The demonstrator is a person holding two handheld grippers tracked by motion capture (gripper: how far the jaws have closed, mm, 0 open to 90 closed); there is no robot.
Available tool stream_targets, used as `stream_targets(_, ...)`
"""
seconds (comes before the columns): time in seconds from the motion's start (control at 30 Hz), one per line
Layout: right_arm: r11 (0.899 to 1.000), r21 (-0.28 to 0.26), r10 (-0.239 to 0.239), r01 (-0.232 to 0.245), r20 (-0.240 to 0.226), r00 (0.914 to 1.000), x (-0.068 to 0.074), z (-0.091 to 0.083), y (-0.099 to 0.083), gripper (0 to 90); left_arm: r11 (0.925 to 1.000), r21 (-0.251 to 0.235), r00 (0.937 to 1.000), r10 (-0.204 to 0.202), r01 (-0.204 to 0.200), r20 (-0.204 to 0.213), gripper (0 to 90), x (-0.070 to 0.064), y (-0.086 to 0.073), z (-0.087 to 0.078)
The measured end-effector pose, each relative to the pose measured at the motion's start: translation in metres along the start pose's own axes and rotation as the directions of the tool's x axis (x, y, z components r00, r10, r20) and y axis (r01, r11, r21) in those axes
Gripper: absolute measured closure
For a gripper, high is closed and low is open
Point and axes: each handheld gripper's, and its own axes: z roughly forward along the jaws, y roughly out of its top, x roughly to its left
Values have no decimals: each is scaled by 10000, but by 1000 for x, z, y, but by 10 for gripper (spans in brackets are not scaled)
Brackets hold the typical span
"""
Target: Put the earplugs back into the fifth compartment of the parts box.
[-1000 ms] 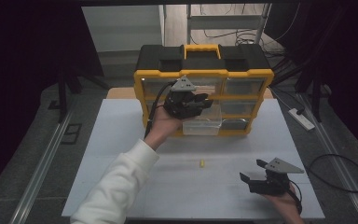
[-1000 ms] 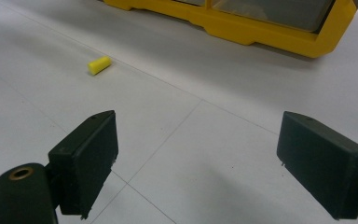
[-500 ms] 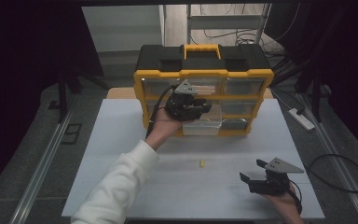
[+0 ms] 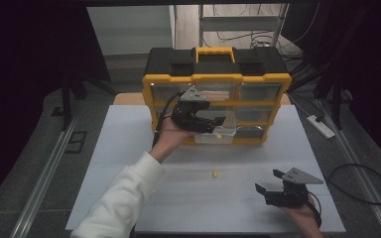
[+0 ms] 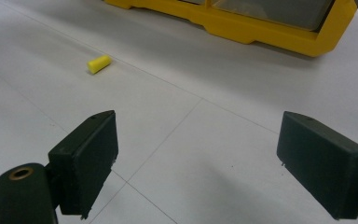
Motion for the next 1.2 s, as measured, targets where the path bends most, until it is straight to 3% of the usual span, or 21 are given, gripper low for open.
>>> stream_targets(0.5, 10000, 37, -24, 24, 8, 10000, 1, 1, 0, 131, 9987, -482, 9998, 160, -155, 90, 228, -12, -33, -39)
stream_targets(0.63, 10000, 88, -34, 33, 23, 10000, 1, 1, 0, 131, 9991, -387, 9998, 193, -189, 93, 226, -14, -43, -44)
stream_targets(0.93, 9999, 112, -51, 51, 18, 10000, 1, 1, 0, 131, 9993, 251, 9994, 273, -279, 224, 224, -19, -73, -49)
stream_targets(1.2, 9999, 140, -51, 51, 39, 10000, 1, 2, 0, 131, 9924, 1202, 9985, 219, -278, 500, 223, -21, -98, -29)
